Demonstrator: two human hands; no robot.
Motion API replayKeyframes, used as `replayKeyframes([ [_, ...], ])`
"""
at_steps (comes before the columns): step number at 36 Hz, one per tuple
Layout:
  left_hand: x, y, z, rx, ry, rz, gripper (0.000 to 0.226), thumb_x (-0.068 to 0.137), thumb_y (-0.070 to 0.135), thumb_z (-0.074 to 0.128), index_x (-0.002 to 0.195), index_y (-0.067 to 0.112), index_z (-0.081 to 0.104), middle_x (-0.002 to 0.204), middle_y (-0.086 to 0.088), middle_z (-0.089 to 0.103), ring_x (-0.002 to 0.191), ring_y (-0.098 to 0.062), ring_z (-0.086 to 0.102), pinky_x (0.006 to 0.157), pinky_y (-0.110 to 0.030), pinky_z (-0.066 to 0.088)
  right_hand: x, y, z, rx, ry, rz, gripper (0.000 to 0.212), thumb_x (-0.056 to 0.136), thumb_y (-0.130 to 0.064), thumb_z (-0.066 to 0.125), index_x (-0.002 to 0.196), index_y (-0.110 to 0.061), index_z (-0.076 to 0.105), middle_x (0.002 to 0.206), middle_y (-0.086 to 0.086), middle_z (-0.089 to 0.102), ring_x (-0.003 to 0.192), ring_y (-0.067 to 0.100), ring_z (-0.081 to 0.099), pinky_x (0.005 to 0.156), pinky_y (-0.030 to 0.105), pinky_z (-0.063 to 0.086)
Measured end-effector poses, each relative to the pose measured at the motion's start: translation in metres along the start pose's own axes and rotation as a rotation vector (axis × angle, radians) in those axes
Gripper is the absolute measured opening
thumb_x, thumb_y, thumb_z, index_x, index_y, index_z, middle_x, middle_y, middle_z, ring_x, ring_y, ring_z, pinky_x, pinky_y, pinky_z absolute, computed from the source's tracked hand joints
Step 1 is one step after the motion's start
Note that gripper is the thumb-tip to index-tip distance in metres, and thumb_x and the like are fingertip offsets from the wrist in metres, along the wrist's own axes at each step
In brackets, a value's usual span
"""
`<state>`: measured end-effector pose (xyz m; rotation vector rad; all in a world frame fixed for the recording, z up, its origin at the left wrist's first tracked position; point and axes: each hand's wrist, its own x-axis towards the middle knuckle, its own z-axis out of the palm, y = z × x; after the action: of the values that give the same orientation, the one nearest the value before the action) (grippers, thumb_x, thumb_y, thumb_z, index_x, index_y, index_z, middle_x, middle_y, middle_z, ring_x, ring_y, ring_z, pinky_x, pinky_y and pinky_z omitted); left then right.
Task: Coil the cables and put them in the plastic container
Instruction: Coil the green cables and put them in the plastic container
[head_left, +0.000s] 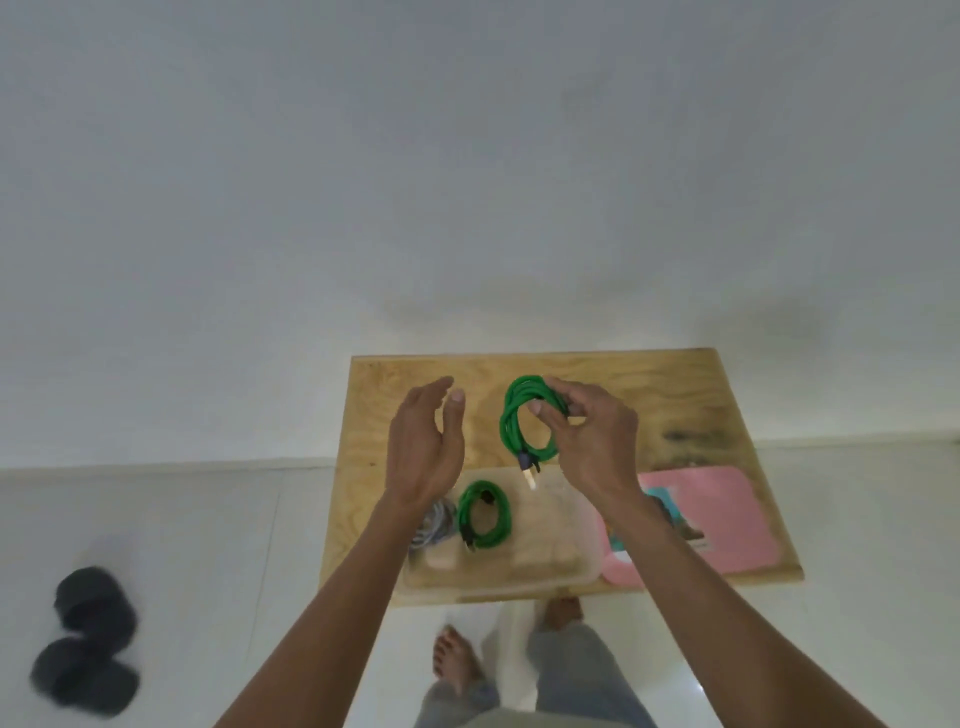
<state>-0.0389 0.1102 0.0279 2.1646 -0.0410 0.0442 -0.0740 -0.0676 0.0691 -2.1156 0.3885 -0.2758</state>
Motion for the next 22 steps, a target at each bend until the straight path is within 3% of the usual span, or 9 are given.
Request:
replayKeyframes([
  [3, -0.024, -0.036, 0.011, 0.199, -0.025, -0.028, 0.046, 0.105, 0.042, 0.039, 0.137, 0.013, 0.056, 0.138, -0.013, 0.056, 0.128, -0.031, 0.050, 0.103, -0.048, 0.044, -0.012, 0.027, 0.002, -0.057, -0.052, 0.061, 0.032, 0.083, -0.019, 0.077, 0.115, -0.015, 0.073, 0.093, -0.002, 0.065, 0.073, -0.001, 0.057, 0.067, -0.003, 0.037],
  [6, -0.045, -0.063, 0.020, 0.394, -0.060, -0.047, 0.053, 0.102, 0.044, 0.034, 0.140, 0.012, 0.053, 0.146, -0.016, 0.050, 0.136, -0.036, 0.043, 0.107, -0.052, 0.038, -0.025, 0.051, 0.006, -0.105, -0.098, 0.094, 0.031, 0.084, -0.018, 0.076, 0.114, -0.014, 0.073, 0.094, 0.004, 0.068, 0.079, 0.014, 0.062, 0.068, 0.002, 0.038],
  [8, -0.056, -0.075, 0.023, 0.487, -0.079, -0.056, 0.056, 0.101, 0.044, 0.031, 0.143, 0.011, 0.050, 0.151, -0.018, 0.045, 0.142, -0.036, 0.037, 0.113, -0.053, 0.034, -0.032, 0.065, 0.010, -0.130, -0.126, 0.122, 0.030, 0.084, -0.017, 0.076, 0.114, -0.012, 0.073, 0.098, 0.006, 0.071, 0.082, 0.013, 0.061, 0.069, -0.001, 0.037],
  [10, -0.067, -0.085, 0.025, 0.552, -0.109, -0.073, 0.059, 0.101, 0.044, 0.028, 0.148, 0.011, 0.042, 0.158, -0.016, 0.036, 0.148, -0.034, 0.028, 0.118, -0.052, 0.026, -0.040, 0.078, 0.015, -0.167, -0.162, 0.153, 0.031, 0.085, -0.018, 0.075, 0.116, -0.012, 0.072, 0.106, 0.006, 0.074, 0.089, 0.013, 0.064, 0.078, 0.004, 0.040],
  [13, -0.078, -0.097, 0.028, 0.608, -0.186, -0.092, 0.067, 0.101, 0.051, 0.017, 0.156, 0.014, 0.026, 0.167, -0.007, 0.017, 0.155, -0.025, 0.008, 0.124, -0.049, 0.009, -0.050, 0.093, 0.022, -0.221, -0.204, 0.212, 0.032, 0.086, -0.020, 0.074, 0.117, -0.013, 0.071, 0.111, 0.007, 0.073, 0.101, 0.020, 0.067, 0.089, 0.025, 0.049],
  [16, -0.084, -0.107, 0.032, 0.619, -0.242, -0.090, 0.075, 0.099, 0.059, 0.007, 0.160, 0.015, 0.011, 0.168, -0.002, 0.003, 0.155, -0.018, -0.006, 0.125, -0.049, 0.003, -0.054, 0.104, 0.029, -0.259, -0.228, 0.268, 0.033, 0.088, -0.021, 0.071, 0.121, -0.015, 0.069, 0.113, 0.010, 0.070, 0.106, 0.027, 0.065, 0.093, 0.039, 0.051],
  [22, -0.085, -0.115, 0.034, 0.635, -0.260, -0.071, 0.077, 0.099, 0.060, 0.007, 0.160, 0.013, 0.004, 0.166, 0.002, -0.008, 0.153, -0.016, -0.013, 0.125, -0.048, 0.003, -0.049, 0.105, 0.043, -0.370, -0.248, 0.289, 0.035, 0.091, -0.022, 0.065, 0.125, -0.016, 0.066, 0.118, 0.012, 0.068, 0.107, 0.031, 0.063, 0.086, 0.034, 0.049],
])
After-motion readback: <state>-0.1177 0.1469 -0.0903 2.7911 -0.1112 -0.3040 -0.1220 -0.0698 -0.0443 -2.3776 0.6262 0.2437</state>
